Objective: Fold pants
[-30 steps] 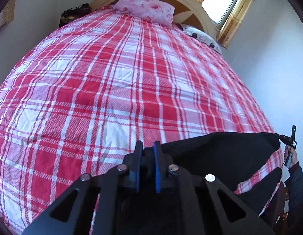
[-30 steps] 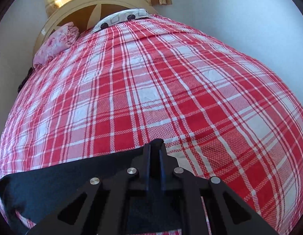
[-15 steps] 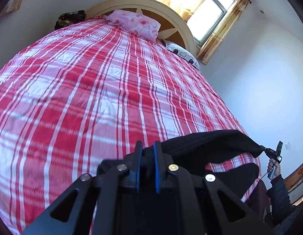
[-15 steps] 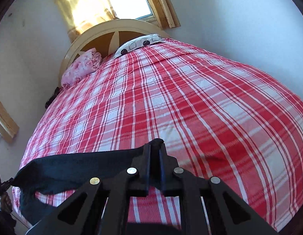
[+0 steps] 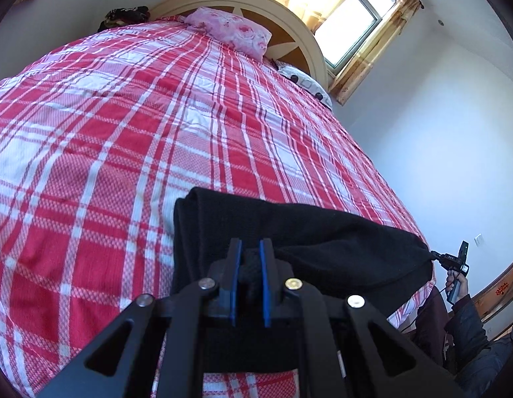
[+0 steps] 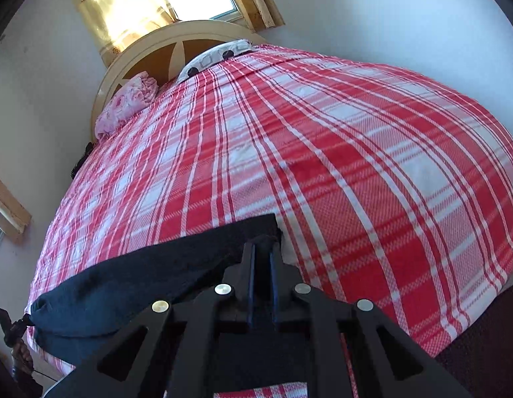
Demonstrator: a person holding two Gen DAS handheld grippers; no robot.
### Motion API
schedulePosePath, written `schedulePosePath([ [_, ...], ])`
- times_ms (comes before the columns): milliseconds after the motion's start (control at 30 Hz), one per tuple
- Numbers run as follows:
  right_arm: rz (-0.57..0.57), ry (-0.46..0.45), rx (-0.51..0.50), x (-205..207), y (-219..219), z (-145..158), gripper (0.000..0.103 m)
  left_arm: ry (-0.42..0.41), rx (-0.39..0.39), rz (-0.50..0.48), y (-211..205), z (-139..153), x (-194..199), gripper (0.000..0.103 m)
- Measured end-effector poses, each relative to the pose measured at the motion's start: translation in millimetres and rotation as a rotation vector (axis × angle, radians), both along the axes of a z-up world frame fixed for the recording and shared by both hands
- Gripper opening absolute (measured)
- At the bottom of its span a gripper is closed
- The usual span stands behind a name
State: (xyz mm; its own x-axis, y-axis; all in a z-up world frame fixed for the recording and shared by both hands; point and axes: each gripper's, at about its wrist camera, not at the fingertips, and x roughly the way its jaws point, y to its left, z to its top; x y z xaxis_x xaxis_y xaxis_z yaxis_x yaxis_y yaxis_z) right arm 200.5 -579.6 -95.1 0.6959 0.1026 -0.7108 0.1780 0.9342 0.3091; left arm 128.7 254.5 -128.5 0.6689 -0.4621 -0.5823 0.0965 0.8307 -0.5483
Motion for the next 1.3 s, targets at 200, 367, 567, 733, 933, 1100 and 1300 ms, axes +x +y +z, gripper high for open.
schedulePosePath([
  [200,-0.116,-0.01,-0.102,-21,0,10,0.047,-0.017,0.002,-0.002,0,2,-5,0.011],
  [367,-0.126,-0.088,-0.286,-49,44,48,0.049,-0.024,0.02,-0.008,-1,2,-7,0.011],
  [567,0.315,-0.129,-0.401,-57,211,43,0.049,-0.022,0.075,0.015,-9,1,-9,0.011],
  [733,0.698,-0.11,-0.539,-68,356,-13,0.049,-0.032,0.102,0.022,-14,3,-14,0.011],
  [933,0.858,-0.157,-0.76,-72,429,-57,0.049,-0.04,0.096,0.01,-13,7,-14,0.011],
  [1100,0.874,-0.13,-0.803,-56,437,-68,0.016,-0.034,0.088,0.006,-10,4,-9,0.011],
  [1300,0.873,-0.106,-0.704,-52,436,-57,0.003,-0.055,0.07,-0.004,-7,9,-13,0.011],
])
